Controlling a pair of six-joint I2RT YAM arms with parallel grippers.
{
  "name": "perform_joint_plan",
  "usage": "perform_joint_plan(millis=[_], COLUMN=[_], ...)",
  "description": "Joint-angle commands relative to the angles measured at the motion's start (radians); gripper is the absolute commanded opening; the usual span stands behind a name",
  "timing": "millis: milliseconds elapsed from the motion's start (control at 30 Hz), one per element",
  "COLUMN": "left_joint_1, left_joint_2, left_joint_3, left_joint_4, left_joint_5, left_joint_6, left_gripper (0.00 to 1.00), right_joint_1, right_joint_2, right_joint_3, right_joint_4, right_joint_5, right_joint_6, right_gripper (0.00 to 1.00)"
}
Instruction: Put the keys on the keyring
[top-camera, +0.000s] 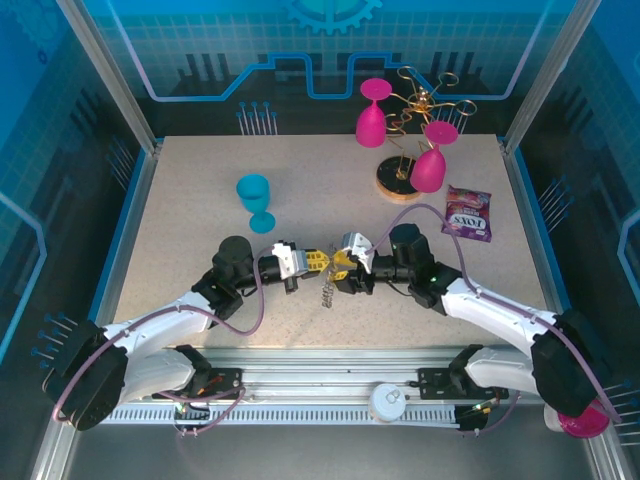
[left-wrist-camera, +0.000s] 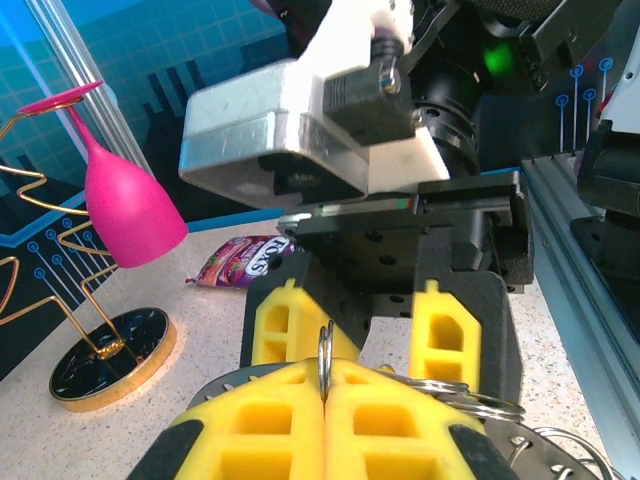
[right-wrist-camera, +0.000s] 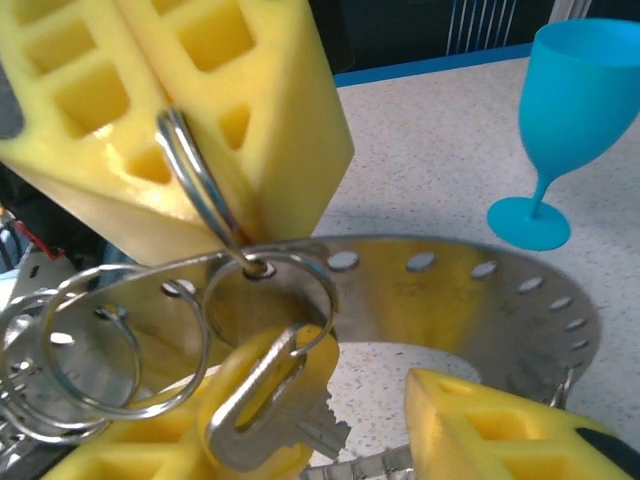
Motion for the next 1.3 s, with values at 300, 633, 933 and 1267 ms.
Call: perform_joint_plan(millis=[300,633,933,1267], left_joint_1=[0.008,0.009,0.010,0.008], left_joint_2=[-0.002,0.006,0.011,0.030], left_joint_3=[0.030,0.096,0.120,0.172], left_joint_4=[-0.026,-0.200,-0.285,-0.472], left_joint_5=[-0.045,-0.031,-0.044,-0.101], left_joint_6=[-0.037,-0.040,-0.004,0.088], left_gripper=[0.00,0.00,0.00,0.00], right_joint_1=[0.028,0.119,0.204,0.242], right_joint_2=[-0.076,-0.111,-0.075,-0.040], right_joint_3=[0.017,0.155,0.268,0.387], right_joint_4=[-0.066,-0.336,-0.468,-0.554], right_joint_5=[0.151,0.408,0.568,0.713], right_joint_6=[-0.105,-0.358,-0.501,-0.555], right_gripper=[0.06,0.00,0.00,0.00])
